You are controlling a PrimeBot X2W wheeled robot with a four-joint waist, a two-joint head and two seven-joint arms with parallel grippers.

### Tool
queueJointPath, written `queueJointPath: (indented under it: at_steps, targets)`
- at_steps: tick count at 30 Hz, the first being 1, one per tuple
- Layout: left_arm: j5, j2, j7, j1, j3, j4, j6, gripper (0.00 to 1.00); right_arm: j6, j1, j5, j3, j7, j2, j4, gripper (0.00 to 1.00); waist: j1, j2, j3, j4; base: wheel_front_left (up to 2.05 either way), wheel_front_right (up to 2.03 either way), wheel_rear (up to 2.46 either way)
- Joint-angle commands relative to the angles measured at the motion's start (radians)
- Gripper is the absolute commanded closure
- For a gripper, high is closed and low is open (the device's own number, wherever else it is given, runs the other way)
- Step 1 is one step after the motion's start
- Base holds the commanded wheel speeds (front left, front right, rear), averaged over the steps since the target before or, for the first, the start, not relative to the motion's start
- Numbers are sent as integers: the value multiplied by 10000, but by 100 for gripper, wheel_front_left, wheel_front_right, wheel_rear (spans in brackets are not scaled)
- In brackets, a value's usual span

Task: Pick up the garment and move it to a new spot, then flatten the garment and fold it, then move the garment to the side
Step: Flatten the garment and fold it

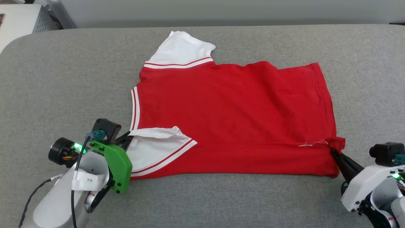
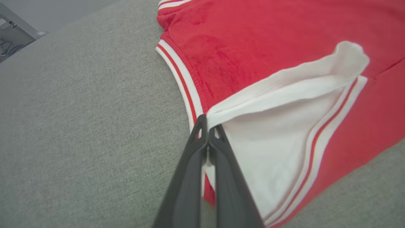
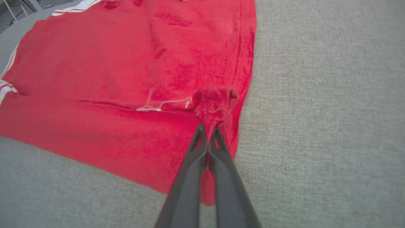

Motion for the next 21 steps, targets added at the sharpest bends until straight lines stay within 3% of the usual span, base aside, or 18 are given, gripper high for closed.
queueJointPath:
  at_steps: [1,9,10,11,12,13,21]
  targets:
    - [47,-122,-23,-279,-62,247,-56,100,-78,-241,-139,-40,86,148,74,100,-1,0,195,-142,0,0,0]
    - [88,-563,-162,-857,-456,1711,-159,100,-78,-555,-501,-65,349,443,412,100,-1,0,379,-118,0,0,0]
    - [91,-617,-222,-909,-481,1855,-165,95,-78,-566,-519,-84,369,462,452,100,-1,0,379,-106,0,0,0]
    - [147,-672,-369,-982,-500,2009,-138,23,-78,-575,-538,-129,395,491,512,100,-1,0,372,-88,0,0,0]
    - [150,-734,-465,-1021,-488,2145,-96,0,-78,-580,-560,-164,411,513,552,68,-1,0,359,-72,0,0,0]
    - [129,-824,-553,-1060,-478,2314,-64,0,-78,-580,-588,-208,434,543,601,0,-1,0,327,-44,0,0,0]
    - [-154,-1293,-1779,-1027,-116,2809,278,0,-78,-461,-1147,-504,375,487,393,0,-1,0,-255,253,0,0,0]
